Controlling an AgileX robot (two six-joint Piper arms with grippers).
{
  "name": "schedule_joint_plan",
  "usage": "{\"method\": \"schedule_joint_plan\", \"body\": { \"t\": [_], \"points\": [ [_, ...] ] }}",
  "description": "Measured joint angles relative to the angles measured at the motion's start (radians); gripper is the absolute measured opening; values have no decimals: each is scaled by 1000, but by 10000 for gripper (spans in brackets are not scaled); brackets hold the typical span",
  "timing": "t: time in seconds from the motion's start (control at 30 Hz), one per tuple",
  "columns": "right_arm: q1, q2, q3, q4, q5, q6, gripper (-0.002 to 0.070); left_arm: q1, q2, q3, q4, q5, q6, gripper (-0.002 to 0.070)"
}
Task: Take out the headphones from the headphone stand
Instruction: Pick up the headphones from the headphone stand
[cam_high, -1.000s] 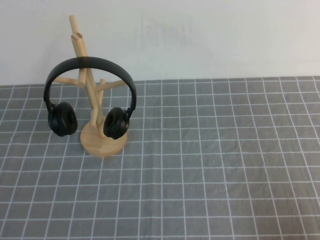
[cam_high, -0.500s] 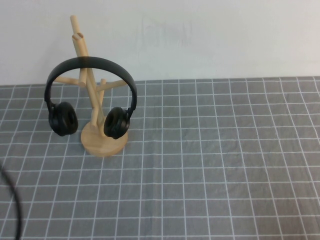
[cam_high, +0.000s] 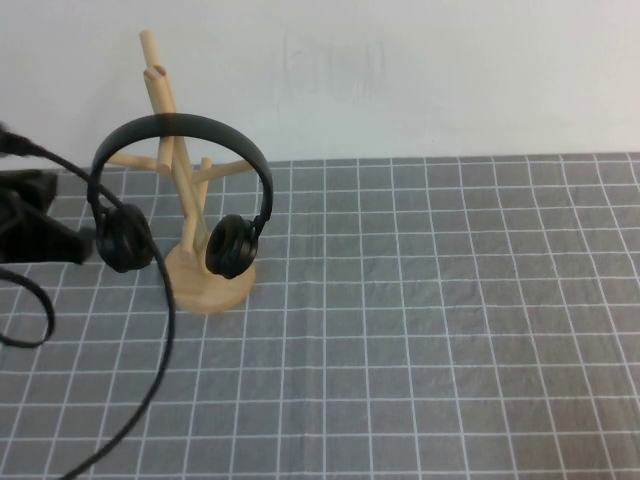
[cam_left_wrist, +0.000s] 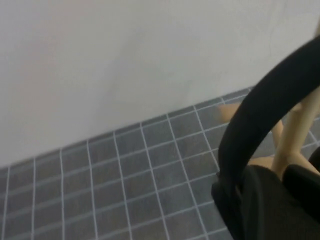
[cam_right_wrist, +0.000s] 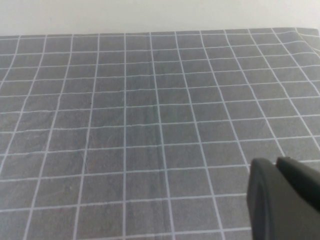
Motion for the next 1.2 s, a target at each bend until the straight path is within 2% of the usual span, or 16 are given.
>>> {"method": "schedule_joint_plan", "body": {
  "t": [0.1, 0.27, 0.37, 0.6, 0.9, 1.0, 1.2],
  "points": [
    [0, 0, 0, 0, 0, 0, -8, -30, 36, 0, 50, -53, 64, 155],
    [0, 0, 0, 0, 0, 0, -8, -51, 67, 0, 102, -179, 88, 493],
    [0, 0, 0, 0, 0, 0, -8, -51, 109, 0, 123, -275, 91, 565],
    [0, 0, 0, 0, 0, 0, -8, -53, 219, 0, 260, -358, 99, 593],
    [0, 0, 0, 0, 0, 0, -8, -53, 283, -1, 284, -466, 140, 591],
    [0, 0, 0, 0, 0, 0, -8, -53, 307, -1, 282, -473, 183, 560],
    [0, 0, 0, 0, 0, 0, -8, -53, 323, -2, 282, -486, 225, 436]
  ]
}}
